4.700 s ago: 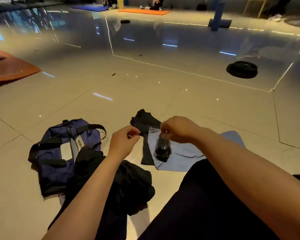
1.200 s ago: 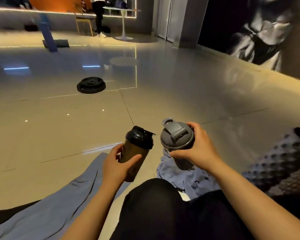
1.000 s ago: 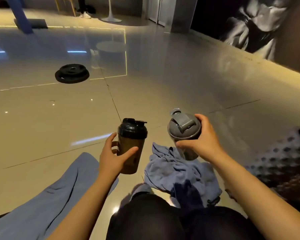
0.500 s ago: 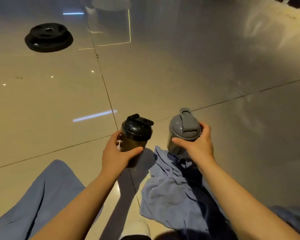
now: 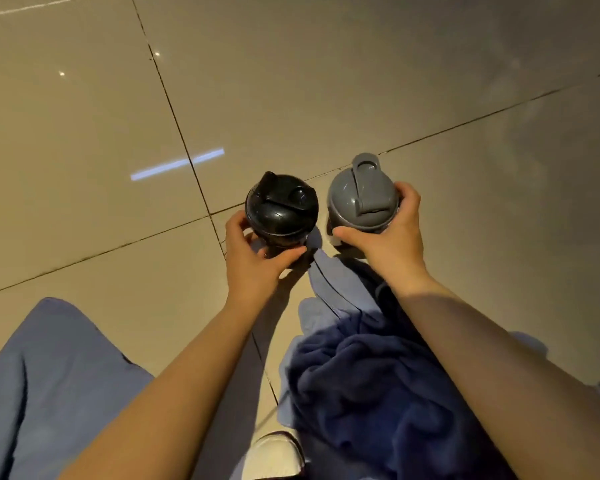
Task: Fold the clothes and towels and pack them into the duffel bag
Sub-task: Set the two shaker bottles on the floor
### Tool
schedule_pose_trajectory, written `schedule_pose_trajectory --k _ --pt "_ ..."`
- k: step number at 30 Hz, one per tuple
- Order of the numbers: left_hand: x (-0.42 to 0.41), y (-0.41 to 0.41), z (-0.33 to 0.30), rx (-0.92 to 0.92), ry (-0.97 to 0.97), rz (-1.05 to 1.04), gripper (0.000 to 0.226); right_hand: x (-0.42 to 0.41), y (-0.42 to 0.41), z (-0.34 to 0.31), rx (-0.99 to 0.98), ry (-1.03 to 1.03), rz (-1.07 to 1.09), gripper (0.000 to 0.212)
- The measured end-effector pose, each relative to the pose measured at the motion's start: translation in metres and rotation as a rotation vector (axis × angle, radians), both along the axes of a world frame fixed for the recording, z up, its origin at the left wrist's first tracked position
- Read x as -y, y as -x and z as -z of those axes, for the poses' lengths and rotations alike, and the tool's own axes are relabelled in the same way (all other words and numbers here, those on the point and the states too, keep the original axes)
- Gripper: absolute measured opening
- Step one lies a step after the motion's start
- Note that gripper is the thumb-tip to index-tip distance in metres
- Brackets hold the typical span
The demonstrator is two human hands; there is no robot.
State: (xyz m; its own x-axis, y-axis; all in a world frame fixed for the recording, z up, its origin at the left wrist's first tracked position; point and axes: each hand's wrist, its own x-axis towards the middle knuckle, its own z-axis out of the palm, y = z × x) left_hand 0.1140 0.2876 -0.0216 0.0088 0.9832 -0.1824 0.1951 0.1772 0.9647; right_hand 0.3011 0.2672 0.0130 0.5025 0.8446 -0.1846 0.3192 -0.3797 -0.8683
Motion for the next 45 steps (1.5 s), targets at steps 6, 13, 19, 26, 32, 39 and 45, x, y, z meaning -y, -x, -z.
schedule_pose_trajectory --k 6,13,19,26,32,39,45 --pt "0.020 0.001 0.001 -0.066 0.026 -0.003 0.088 0.015 0.006 -0.018 0.025 0.076 -0.030 0.126" --pt "0.058 0.039 -0.014 -0.233 0.054 -0.035 0.079 0.089 0.055 -0.036 0.074 -0.022 0.028 0.087" --pt "0.138 0.108 -0.019 -0.314 0.085 -0.107 0.033 0.151 0.116 -0.037 0.034 0.123 -0.375 0.042" --pt "0.257 0.225 -0.026 -0.515 0.174 -0.209 0.015 0.200 0.186 -0.056 0.072 0.211 -0.830 0.026" --pt "0.316 0.309 -0.037 -0.624 0.168 -0.358 0.014 0.227 0.222 -0.081 0.194 0.273 -1.051 0.022" --pt "0.366 0.385 -0.019 -0.795 0.281 -0.393 0.033 0.256 0.253 -0.085 0.475 0.375 -1.308 0.031" --pt "0.389 0.416 0.012 -0.826 0.449 -0.301 0.043 0.262 0.290 -0.083 0.636 0.411 -1.487 0.036"
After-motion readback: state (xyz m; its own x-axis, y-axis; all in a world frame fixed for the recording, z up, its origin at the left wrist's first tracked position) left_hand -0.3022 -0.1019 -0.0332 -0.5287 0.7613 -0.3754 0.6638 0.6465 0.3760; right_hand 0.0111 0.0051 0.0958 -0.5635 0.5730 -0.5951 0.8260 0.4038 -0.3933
